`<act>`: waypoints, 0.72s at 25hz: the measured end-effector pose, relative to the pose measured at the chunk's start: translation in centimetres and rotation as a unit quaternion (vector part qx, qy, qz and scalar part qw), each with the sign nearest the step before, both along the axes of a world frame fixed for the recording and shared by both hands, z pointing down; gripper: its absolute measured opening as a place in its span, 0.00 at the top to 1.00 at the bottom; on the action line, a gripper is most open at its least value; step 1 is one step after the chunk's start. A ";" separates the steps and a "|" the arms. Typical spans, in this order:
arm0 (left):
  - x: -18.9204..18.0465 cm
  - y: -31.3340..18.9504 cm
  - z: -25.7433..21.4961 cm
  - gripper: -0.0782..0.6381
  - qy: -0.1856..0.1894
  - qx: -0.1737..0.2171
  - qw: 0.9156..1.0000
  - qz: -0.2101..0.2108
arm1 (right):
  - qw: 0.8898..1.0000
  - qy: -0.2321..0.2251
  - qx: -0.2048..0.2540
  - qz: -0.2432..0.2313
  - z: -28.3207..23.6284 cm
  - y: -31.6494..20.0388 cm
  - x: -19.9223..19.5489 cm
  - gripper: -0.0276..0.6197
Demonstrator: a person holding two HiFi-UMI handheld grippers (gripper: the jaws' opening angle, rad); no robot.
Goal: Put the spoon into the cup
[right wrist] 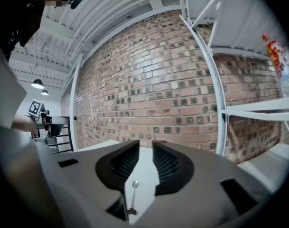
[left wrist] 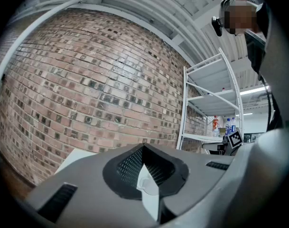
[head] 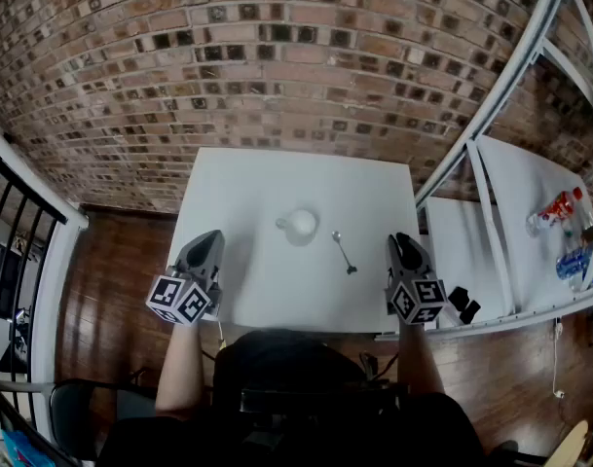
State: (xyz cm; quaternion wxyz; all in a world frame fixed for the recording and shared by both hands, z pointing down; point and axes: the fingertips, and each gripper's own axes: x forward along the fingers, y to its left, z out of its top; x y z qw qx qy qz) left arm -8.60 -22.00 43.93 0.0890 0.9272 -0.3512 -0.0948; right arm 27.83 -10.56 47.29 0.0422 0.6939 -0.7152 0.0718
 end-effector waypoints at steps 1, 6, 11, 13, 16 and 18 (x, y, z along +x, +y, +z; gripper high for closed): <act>0.0 0.0 -0.1 0.89 0.000 0.000 1.000 0.000 | 1.000 0.001 0.003 -0.007 -0.1 -0.2 -0.3 0.78; -0.1 0.1 -0.2 0.89 0.001 0.000 1.000 0.001 | 0.999 0.021 -0.013 -0.038 0.2 -1.2 -2.2 0.60; -0.4 0.3 0.1 0.89 -0.002 -0.004 1.000 -0.004 | 0.997 0.030 -0.057 -0.045 3.3 -2.0 -3.0 0.61; -0.7 0.4 0.5 0.89 -0.006 -0.009 1.000 -0.007 | 0.996 0.024 -0.077 -0.043 5.2 -2.3 -2.9 0.60; -1.4 0.5 1.5 0.89 -0.014 -0.022 1.000 -0.014 | 0.994 0.013 -0.104 -0.043 7.5 -2.6 -2.8 0.60; -1.6 0.5 2.3 0.89 -0.020 -0.034 0.999 -0.019 | 0.992 0.011 -0.116 -0.046 8.3 -2.8 -2.8 0.60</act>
